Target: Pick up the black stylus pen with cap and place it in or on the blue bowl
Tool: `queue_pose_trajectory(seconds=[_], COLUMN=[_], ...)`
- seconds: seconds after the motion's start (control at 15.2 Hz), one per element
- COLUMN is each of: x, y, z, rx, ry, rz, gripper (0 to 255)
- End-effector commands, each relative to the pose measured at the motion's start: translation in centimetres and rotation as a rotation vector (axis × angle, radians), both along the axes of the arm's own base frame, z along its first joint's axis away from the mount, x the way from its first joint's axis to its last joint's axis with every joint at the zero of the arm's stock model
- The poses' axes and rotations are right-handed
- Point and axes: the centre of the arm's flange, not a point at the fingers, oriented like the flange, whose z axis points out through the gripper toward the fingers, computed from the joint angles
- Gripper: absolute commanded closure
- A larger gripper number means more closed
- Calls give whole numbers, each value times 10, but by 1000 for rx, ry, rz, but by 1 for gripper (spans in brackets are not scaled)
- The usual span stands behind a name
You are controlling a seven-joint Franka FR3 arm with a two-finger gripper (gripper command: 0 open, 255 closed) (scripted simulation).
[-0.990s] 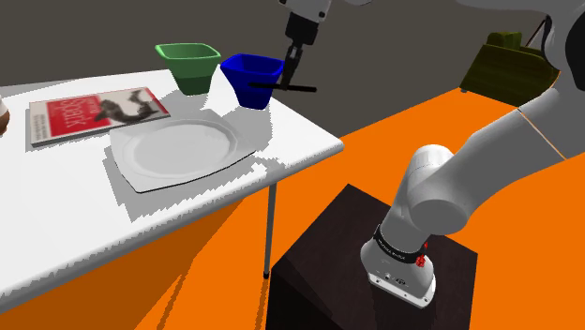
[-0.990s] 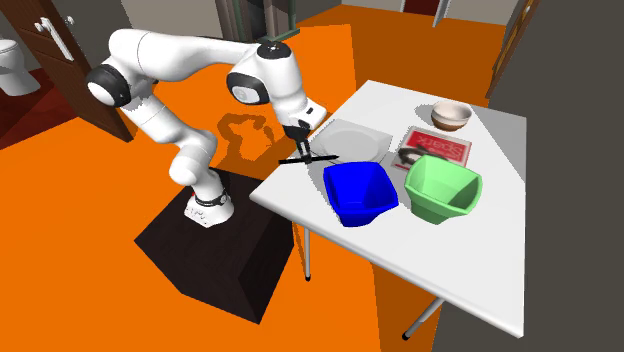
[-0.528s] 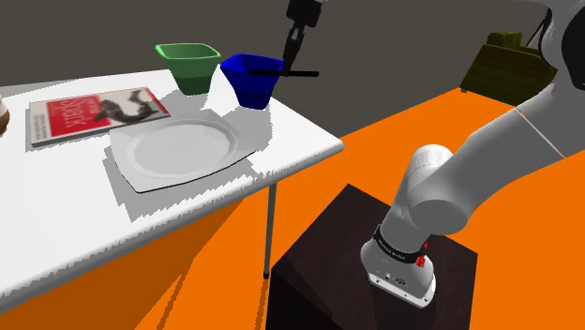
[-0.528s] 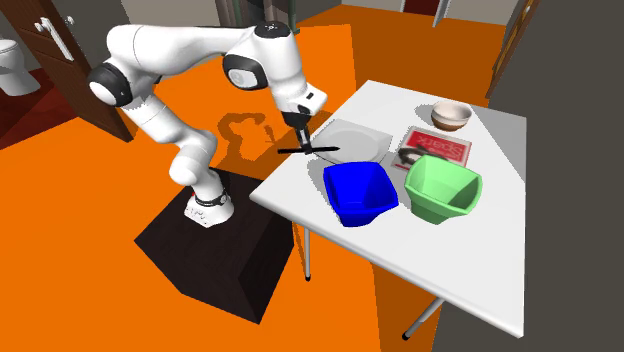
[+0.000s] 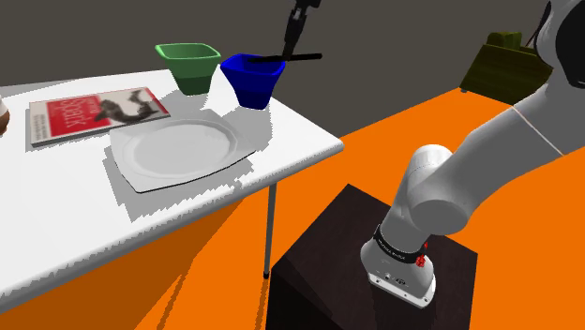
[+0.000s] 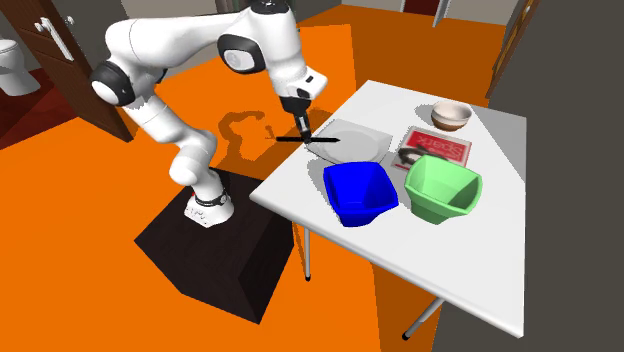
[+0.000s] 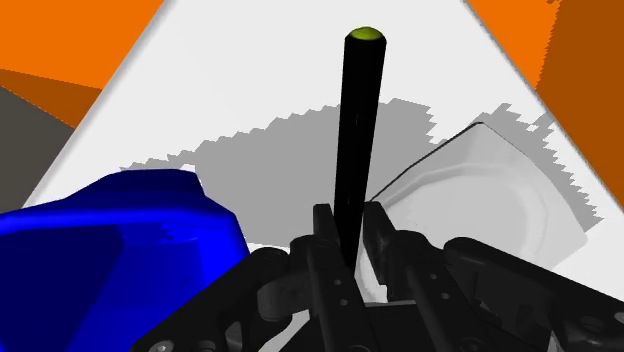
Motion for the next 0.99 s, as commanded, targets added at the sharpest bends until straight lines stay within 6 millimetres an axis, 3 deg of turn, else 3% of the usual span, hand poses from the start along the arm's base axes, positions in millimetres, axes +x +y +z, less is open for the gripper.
queue_pose_trajectory(seconds=[0.0,0.79,0.92], x=[13,160,172], y=[-6,-62,-67], z=[7,16,11], rx=[0,0,0], ry=[0,0,0], rz=[0,0,0], gripper=[255,255,255])
